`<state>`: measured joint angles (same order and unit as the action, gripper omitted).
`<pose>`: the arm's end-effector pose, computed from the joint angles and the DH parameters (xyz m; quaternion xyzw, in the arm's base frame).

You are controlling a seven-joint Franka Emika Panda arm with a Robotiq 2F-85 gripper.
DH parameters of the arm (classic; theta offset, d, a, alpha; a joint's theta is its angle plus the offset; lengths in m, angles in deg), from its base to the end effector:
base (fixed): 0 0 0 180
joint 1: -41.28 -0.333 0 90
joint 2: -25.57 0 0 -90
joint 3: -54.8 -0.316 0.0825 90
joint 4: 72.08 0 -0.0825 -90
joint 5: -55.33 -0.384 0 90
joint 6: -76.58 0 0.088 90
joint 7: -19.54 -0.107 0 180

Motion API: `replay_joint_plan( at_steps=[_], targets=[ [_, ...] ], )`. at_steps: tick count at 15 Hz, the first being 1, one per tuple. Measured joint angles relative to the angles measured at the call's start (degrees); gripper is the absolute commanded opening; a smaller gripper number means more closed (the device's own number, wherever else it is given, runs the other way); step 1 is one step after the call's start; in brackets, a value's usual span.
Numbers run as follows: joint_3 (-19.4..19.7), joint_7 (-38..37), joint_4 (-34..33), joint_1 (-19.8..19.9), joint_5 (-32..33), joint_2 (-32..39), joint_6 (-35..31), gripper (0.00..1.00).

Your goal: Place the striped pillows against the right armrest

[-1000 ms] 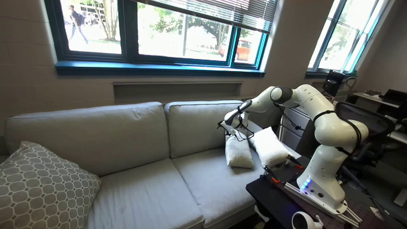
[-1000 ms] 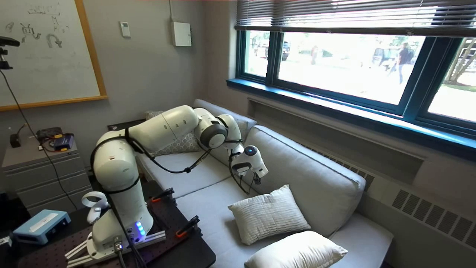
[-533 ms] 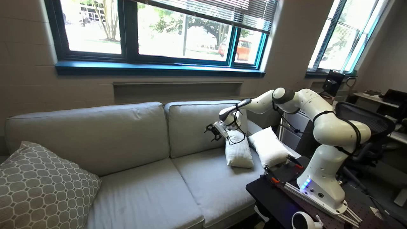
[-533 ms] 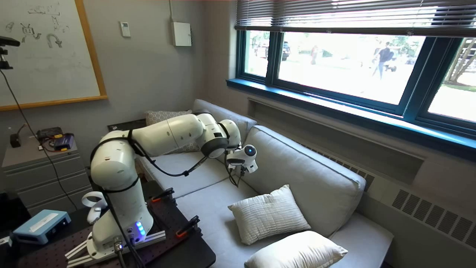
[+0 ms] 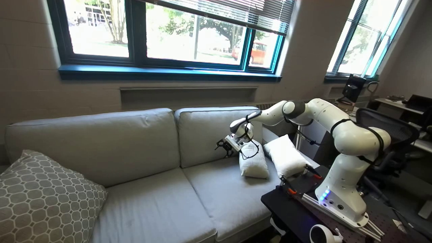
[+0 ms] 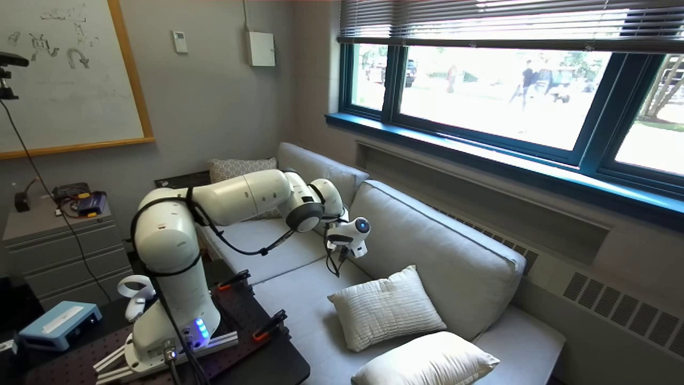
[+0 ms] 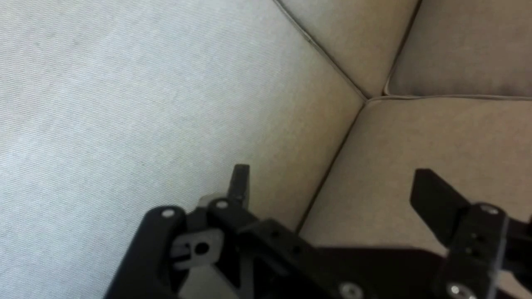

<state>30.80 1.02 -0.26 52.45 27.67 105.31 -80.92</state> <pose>0.6950 0.0677 -0.0516 -0.8567 0.4190 0.0180 0.3003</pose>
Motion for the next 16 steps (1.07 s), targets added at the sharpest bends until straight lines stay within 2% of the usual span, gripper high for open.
replay_joint_plan(
  at_steps=[4,10,13,16],
  targets=[
    [11.19,-6.39,-2.97,-9.2,1.13,0.28,4.21,1.0],
    [28.02,-24.08,-3.49,-24.24,9.04,-1.24,12.62,1.0],
    [34.05,-32.1,-3.5,-28.75,15.12,-0.52,16.12,1.0],
    [39.06,-38.55,-3.82,-30.97,21.63,1.21,18.91,1.0]
  ],
)
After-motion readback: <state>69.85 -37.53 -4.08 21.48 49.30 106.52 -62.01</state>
